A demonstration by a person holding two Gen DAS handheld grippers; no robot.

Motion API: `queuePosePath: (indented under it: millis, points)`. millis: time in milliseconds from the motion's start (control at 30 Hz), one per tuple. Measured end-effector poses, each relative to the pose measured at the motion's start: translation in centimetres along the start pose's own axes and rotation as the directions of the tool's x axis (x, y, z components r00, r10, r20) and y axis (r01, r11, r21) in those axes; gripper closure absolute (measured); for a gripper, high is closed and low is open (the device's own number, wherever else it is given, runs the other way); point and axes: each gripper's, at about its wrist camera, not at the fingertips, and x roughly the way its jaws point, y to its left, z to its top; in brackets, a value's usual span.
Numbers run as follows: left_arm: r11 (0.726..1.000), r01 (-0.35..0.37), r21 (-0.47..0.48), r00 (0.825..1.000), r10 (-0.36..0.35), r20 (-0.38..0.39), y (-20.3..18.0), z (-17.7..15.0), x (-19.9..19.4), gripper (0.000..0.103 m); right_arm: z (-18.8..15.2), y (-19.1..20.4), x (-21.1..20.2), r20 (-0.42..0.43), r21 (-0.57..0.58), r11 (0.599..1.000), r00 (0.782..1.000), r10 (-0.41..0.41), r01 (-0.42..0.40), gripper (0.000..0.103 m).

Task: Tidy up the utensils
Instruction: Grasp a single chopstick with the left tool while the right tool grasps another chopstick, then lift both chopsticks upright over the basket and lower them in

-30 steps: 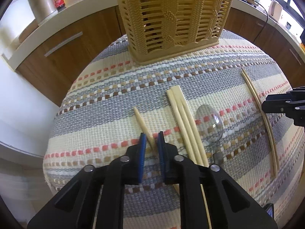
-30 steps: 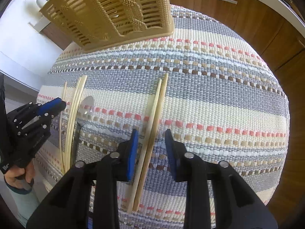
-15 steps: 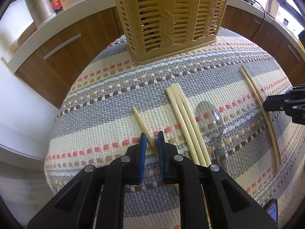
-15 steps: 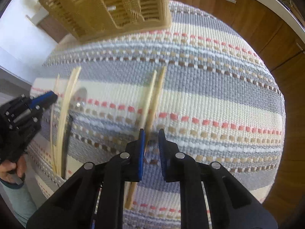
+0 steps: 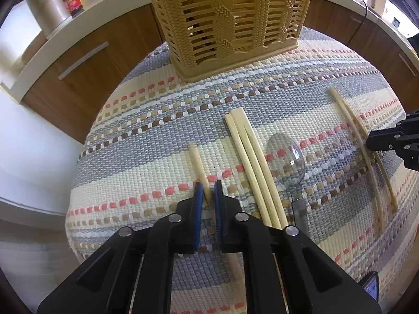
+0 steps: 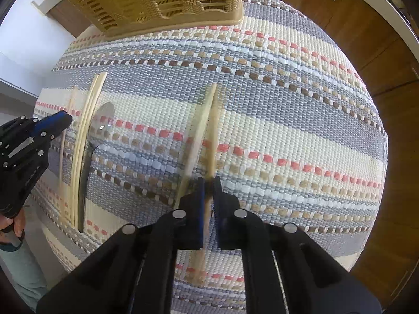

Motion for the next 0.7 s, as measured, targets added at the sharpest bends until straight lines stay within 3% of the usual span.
queuePosePath:
  millis: [167,300,367,500,600,700]
  points:
    - [0.999,0.023,-0.027,0.999,-0.022,0.045,-0.3,-0.6,-0.7,0.099,-0.9,-1.4,-0.6,0.04,-0.009,0.999,0.999,0.034,-0.034,0.099]
    - [0.996,0.054,-0.067,0.989,-0.044,0.14,0.6,-0.7,-3.1,0.099,-1.6,-1.5,-2.4,0.112,-0.037,0.998,0.992,0.061,-0.058,0.099]
    - [0.993,0.082,-0.081,0.976,-0.063,0.208,1.4,-0.8,-4.9,0.099,-1.9,-1.3,-3.9,0.165,-0.061,0.996,0.983,0.077,-0.068,0.099]
    - [0.99,0.107,-0.095,0.94,-0.069,0.335,2.1,-0.7,-8.7,0.099,-2.8,-1.0,-7.0,0.279,-0.129,0.989,0.955,0.101,-0.067,0.099]
    - [0.985,0.136,-0.104,0.898,-0.078,0.433,2.9,-1.0,-11.8,0.099,-2.9,-0.8,-9.2,0.362,-0.158,0.981,0.918,0.159,-0.108,0.099]
    - [0.982,0.153,-0.108,0.843,-0.072,0.534,3.7,-0.8,-14.8,0.099,-2.4,-1.0,-11.5,0.442,-0.166,0.974,0.871,0.214,-0.154,0.099]
